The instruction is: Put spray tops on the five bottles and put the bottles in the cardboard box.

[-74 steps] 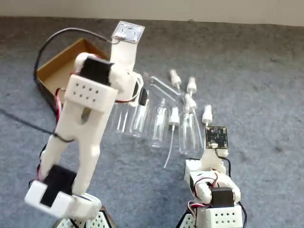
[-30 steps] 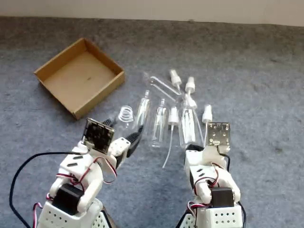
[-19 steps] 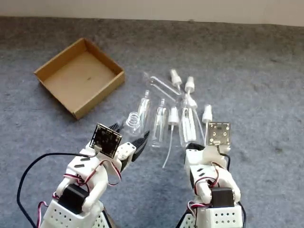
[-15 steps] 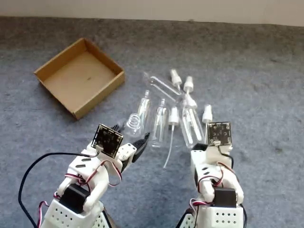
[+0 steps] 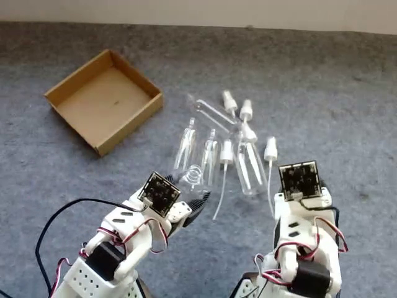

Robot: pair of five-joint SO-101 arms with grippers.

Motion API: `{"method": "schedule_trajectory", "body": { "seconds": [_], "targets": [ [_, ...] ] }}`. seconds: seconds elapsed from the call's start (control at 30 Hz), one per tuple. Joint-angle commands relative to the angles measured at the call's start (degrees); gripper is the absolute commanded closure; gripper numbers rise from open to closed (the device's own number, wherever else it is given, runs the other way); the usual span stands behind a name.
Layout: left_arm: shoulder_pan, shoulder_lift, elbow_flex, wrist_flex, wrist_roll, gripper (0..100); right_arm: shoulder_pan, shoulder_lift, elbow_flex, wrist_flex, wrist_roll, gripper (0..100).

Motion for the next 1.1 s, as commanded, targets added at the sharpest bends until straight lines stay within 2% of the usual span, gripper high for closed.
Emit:
{"method": "schedule_trajectory", "body": {
  "seconds": [0.0, 0.27, 0.4, 0.63, 0.8, 1.0, 1.07],
  "targets": [
    [0.7, -0.7, -0.5, -1.4, -0.6, 90, 0.7, 10.0, -8.8, 0.4, 0.6, 87.8],
    [0.7, -0.7, -0.7, -1.4, -0.6, 90, 0.5, 38.3, -21.7, 0.3, -0.1, 87.5],
    [0.8, -0.7, -0.8, -1.4, -0.4, 90, 0.0, 50.2, -29.6, 0.3, -6.2, 87.5],
    [1.3, -0.7, -0.4, -1.4, -0.3, 90, -6.9, 72.2, -42.5, 0.8, -13.0, 87.5],
    [1.3, -0.7, -0.3, -1.2, -0.5, 90, -8.2, 88.1, -52.3, 0.8, -18.9, 87.5],
    [1.3, -0.7, 0.5, -1.4, -0.6, 90, -8.3, 104.0, -63.4, 1.2, -20.0, 87.2],
    [1.3, -0.7, 1.2, -1.5, -0.6, 90, -8.4, 108.7, -67.6, 2.9, -20.0, 84.0]
  ]
}}
